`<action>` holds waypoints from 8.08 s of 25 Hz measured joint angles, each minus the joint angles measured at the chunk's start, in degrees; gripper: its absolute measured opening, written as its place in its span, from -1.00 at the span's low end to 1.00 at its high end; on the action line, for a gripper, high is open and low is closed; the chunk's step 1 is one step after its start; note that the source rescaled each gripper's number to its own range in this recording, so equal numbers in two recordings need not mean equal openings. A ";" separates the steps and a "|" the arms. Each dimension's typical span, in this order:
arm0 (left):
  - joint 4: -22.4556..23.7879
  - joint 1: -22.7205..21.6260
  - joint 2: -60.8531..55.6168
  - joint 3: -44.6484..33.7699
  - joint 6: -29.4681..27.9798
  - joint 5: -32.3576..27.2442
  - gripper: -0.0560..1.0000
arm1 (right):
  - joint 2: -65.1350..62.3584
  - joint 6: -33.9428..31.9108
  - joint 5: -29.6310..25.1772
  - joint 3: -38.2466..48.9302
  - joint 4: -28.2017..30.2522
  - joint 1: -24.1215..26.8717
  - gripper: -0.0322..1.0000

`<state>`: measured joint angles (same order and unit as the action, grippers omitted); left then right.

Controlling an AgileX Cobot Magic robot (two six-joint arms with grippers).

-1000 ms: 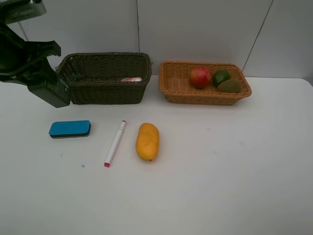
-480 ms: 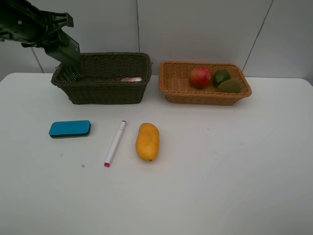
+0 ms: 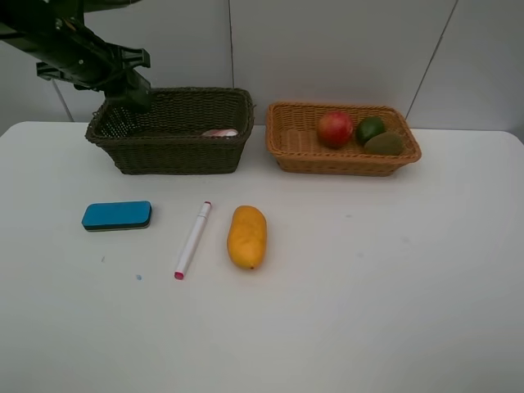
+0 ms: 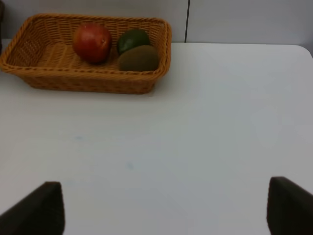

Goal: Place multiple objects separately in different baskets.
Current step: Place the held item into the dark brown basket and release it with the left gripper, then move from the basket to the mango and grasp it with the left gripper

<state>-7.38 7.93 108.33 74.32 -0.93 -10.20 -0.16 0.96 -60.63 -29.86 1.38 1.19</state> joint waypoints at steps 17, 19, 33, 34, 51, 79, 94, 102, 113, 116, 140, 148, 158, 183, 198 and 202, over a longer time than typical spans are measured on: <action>0.65 0.00 4.46 0.05 2.26 4.50 -0.07 | 0.00 0.00 0.00 0.00 0.00 0.00 1.00; 1.48 0.00 4.74 0.33 2.31 5.28 0.37 | 0.00 0.00 0.00 0.00 0.00 0.00 1.00; 2.57 0.00 5.40 0.59 2.33 6.64 1.00 | 0.00 0.00 0.00 0.00 0.00 0.00 1.00; 2.57 0.00 5.40 0.59 2.33 6.87 1.00 | 0.00 0.00 0.00 0.00 0.00 0.00 1.00; 2.62 0.34 -3.44 0.59 0.93 -3.48 1.00 | 0.00 0.00 0.00 0.00 0.00 0.00 1.00; 24.79 29.06 -10.95 0.65 -49.25 -32.75 1.00 | 0.00 0.00 0.00 0.00 0.00 0.00 1.00; 23.41 41.17 -2.09 0.65 -68.55 -29.54 1.00 | 0.00 0.00 0.00 0.00 0.00 0.00 1.00; 21.58 41.24 2.70 0.65 -63.87 -29.60 1.00 | 0.00 0.00 0.00 0.00 0.00 0.00 1.00; 19.06 40.58 8.95 4.86 -60.41 -30.21 1.00 | 0.00 0.00 0.00 0.00 0.00 0.00 1.00; 18.82 40.00 10.75 6.62 -59.13 -31.56 1.00 | 0.00 0.00 0.00 0.00 0.00 0.00 1.00; 13.01 38.39 18.04 9.74 -54.21 -32.59 1.00 | 0.00 0.00 0.00 0.00 0.00 0.00 1.00; 12.81 38.01 19.33 9.74 -53.54 -33.05 1.00 | 0.00 0.00 0.00 0.00 0.00 0.00 1.00; 12.81 37.98 19.61 9.81 -53.47 -33.01 1.00 | 0.00 0.00 0.00 0.00 0.00 0.00 1.00; 12.22 37.98 19.68 18.38 -52.17 -38.83 0.50 | 0.00 0.00 0.00 0.00 0.00 0.00 1.00; 12.42 37.98 19.68 18.84 -52.17 -43.85 0.50 | 0.00 0.00 0.00 0.00 0.00 0.00 1.00; 14.79 37.98 19.31 18.96 -52.17 -45.35 0.50 | 0.00 0.00 0.00 0.00 0.00 0.00 1.00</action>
<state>7.42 45.90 127.64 93.28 -53.09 -55.55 -0.16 0.96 -60.63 -29.86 1.38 1.19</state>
